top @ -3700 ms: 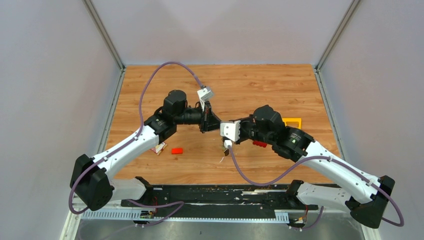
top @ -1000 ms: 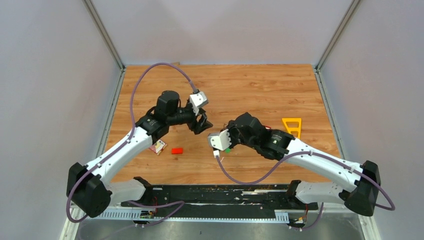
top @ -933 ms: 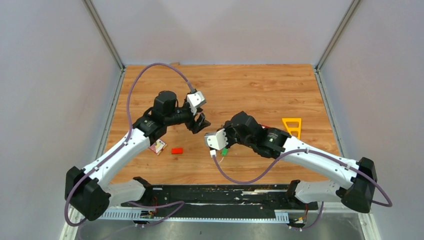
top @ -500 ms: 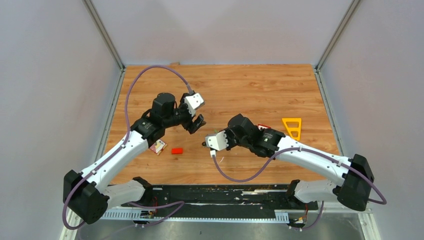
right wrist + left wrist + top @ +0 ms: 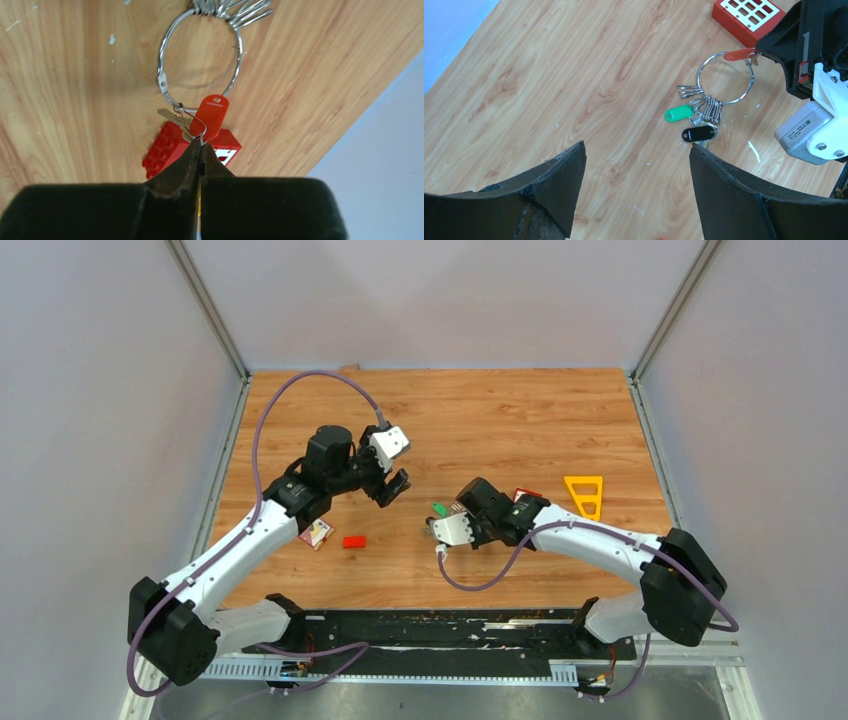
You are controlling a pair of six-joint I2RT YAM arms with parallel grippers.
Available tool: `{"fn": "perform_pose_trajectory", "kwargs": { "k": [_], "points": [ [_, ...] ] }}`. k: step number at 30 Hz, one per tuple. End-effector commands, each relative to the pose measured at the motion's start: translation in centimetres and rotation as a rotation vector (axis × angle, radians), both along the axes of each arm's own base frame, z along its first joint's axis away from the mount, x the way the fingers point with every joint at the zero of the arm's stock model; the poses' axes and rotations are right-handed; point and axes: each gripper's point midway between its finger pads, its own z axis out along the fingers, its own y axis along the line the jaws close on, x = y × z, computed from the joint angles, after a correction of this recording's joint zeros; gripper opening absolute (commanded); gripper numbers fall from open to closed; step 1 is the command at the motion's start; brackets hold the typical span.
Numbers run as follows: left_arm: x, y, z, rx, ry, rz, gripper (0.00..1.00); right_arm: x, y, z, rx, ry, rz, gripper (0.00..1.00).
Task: Put the keys on the keyring
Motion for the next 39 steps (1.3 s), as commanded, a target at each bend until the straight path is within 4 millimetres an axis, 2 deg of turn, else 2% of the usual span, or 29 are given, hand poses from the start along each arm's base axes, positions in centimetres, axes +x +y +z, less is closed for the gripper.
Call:
{"fn": "perform_pose_trajectory", "kwargs": {
  "k": [1, 8, 13, 16, 21, 26, 33, 36, 39],
  "points": [
    [-0.1, 0.1, -0.3, 0.013, -0.012, -0.014, 0.83, -1.1, -2.0, -0.7, -0.064, 0.048, -0.073, 0.00],
    [-0.2, -0.1, -0.5, 0.010, 0.000, -0.023, 0.83, -3.2, -4.1, -2.3, -0.109, 0.121, -0.128, 0.00],
    [-0.2, -0.3, -0.6, 0.003, 0.015, -0.028, 0.84, -4.8, -5.5, -3.8, -0.149, 0.183, -0.173, 0.07],
    [-0.2, -0.3, -0.6, 0.002, 0.016, -0.028, 0.85, -5.1, -5.9, -4.2, -0.158, 0.193, -0.191, 0.15],
    [-0.2, -0.3, -0.9, 0.006, 0.022, -0.028, 0.85, -5.1, -5.3, -3.7, -0.095, 0.186, -0.204, 0.40],
    [-0.1, -0.3, -1.0, 0.007, 0.021, -0.024, 0.86, -4.0, -4.0, -2.2, 0.038, 0.170, -0.221, 0.52],
    [0.8, 0.3, -0.6, 0.015, -0.009, 0.032, 0.88, -1.3, -2.8, 0.2, 0.300, 0.202, -0.295, 0.54],
    [1.9, 1.2, -0.3, 0.028, -0.048, 0.105, 0.94, 0.8, -2.7, 2.2, 0.440, 0.157, -0.348, 0.56],
    [3.0, 2.1, 0.0, 0.036, -0.096, 0.168, 1.00, 2.7, -3.1, 4.2, 0.535, 0.117, -0.405, 0.64]
  ]
}}
